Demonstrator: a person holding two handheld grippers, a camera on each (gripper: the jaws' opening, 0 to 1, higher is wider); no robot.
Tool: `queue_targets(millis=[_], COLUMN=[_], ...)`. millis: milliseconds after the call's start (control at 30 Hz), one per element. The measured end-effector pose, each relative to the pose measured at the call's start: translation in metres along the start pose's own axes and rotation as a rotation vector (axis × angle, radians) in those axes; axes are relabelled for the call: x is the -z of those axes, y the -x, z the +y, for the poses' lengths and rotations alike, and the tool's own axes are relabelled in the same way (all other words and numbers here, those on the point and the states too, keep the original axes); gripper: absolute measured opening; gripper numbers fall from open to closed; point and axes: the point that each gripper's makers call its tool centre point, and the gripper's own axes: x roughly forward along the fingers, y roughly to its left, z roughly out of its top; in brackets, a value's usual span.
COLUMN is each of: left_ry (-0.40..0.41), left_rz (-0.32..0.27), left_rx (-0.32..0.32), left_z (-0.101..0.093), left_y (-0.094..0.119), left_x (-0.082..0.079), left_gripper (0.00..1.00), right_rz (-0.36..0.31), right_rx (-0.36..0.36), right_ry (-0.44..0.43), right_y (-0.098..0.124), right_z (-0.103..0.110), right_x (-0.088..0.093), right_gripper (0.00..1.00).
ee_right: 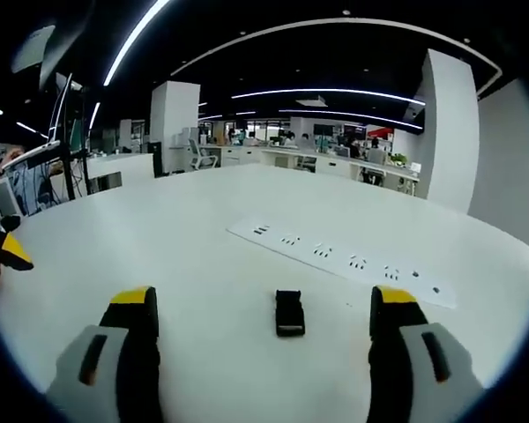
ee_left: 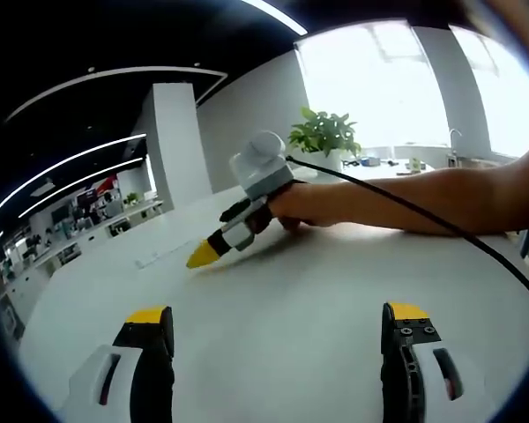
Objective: Snap the two parts of the plastic buckle together until the buckle closes and remains connected.
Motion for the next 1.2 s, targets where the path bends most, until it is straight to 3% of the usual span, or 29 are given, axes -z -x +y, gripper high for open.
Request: queue_targets(millis=[100, 300, 467, 767, 1200], left_ry=[-0.092, -0.031, 0.008, 0.015, 0.043], left_rz=[0.009, 0.008, -0.009, -0.005, -0.01], left_rx=[-0.05, -0.053, -0.039, -0.042, -0.051], left_z=[0.012, 0.023, 0.023, 0.019, 0.024], left_y=[0.002, 0.005, 0.003, 0.003, 0.002], left_x=[0.001, 0.005, 0.002, 0.006, 0.005], left_gripper=[1.0, 1.0, 1.0, 1.0, 1.0], right_rz=[-0.008, -0.061, -0.141, -0.145, -0.126], right_rx=[0.015, 0.052, 0.104, 0.139, 0.146], right_ry=[0.006, 0.02, 0.009, 0.024, 0.028], right_y=[0.001, 0.009, 0.018, 0.022, 0.032], right_z=[-0.005, -0.015, -0.029, -0.036, -0.029], right_x=[-0.001, -0.011, -0.031, -0.031, -0.023], right_gripper=[1.0, 1.0, 1.0, 1.0, 0.99])
